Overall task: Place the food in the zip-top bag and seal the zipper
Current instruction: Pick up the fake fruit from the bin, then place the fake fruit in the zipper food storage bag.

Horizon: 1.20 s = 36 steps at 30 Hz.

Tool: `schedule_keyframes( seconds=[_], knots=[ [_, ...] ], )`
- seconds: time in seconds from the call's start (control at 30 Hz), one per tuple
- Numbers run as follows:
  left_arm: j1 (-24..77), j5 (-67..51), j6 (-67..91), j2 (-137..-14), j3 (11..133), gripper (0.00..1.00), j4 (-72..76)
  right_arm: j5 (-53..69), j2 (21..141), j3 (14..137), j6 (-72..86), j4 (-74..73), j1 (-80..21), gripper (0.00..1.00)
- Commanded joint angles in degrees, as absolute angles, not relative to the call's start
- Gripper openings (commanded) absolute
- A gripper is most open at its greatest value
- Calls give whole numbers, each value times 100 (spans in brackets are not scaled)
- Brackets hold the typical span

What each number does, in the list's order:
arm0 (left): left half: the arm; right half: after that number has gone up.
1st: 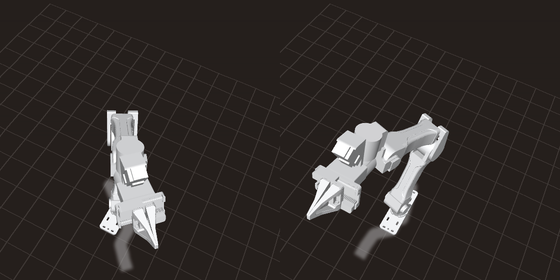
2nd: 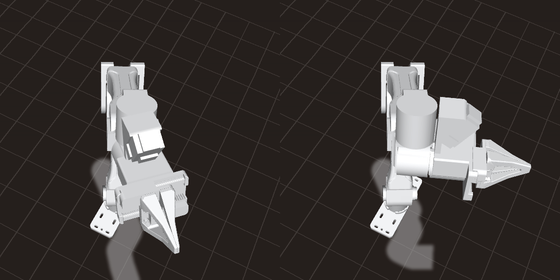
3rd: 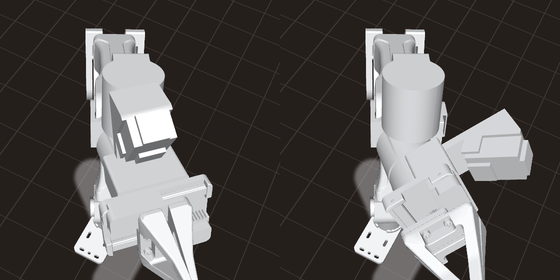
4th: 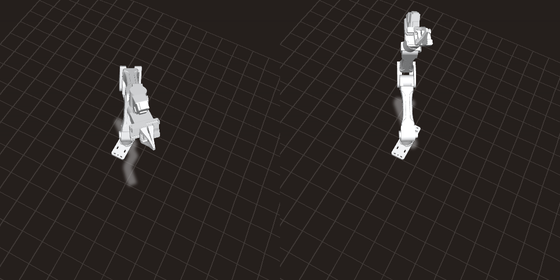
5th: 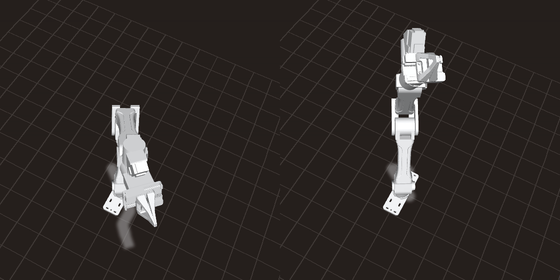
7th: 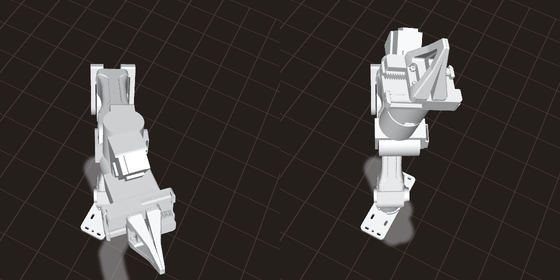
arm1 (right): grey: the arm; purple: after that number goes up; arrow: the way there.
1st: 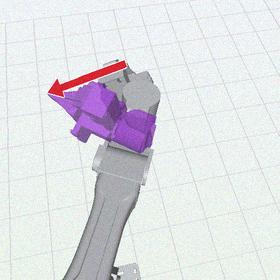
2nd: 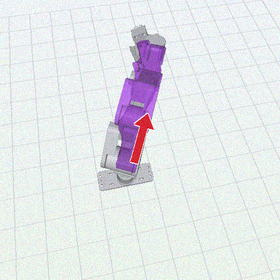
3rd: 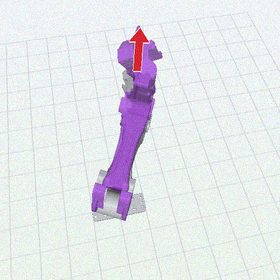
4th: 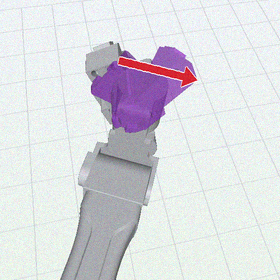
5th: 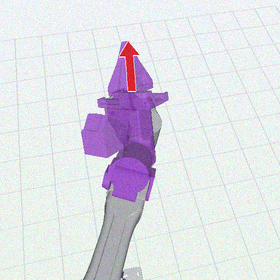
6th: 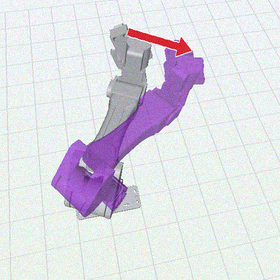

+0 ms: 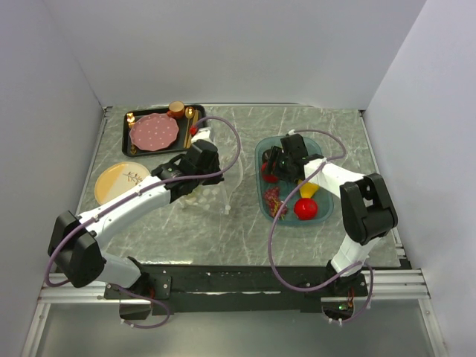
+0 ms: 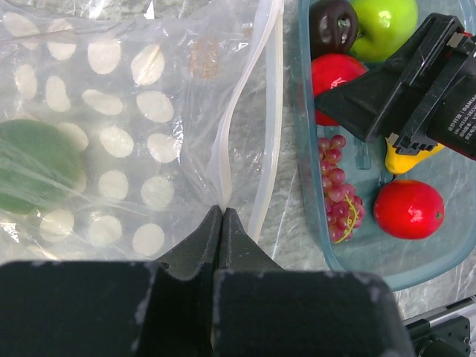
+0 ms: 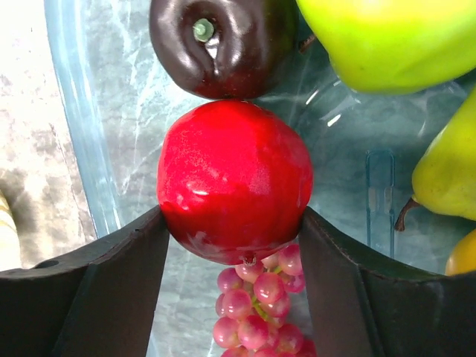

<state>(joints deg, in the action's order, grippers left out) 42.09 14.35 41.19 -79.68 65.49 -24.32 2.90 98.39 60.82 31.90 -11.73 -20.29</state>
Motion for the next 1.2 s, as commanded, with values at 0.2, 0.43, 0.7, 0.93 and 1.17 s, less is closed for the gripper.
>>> schedule_keyframes(
  seconds=[0.2, 0.43, 0.7, 0.93, 1.17],
  knots=[
    [4210, 1353, 4069, -8024, 6688, 1, -2311, 255, 8887, 5810, 3155, -905, -1978, 50],
    [4210, 1521, 4026, -8077, 6785, 1, -2329, 597, 7973, 5327, 3506, -941, -2074, 49],
    [4201, 1459, 3990, -8112, 6794, 1, -2285, 1142, 7356, 5273, 3990, -387, -2916, 52],
    [4210, 1336, 4025, -8104, 6733, 1, -2197, 1432, 8041, 5739, 4052, -264, -3348, 52],
    [4201, 1204, 4069, -7955, 6619, 1, -2057, 1844, 8446, 5827, 3982, -35, -3507, 54]
  ],
)
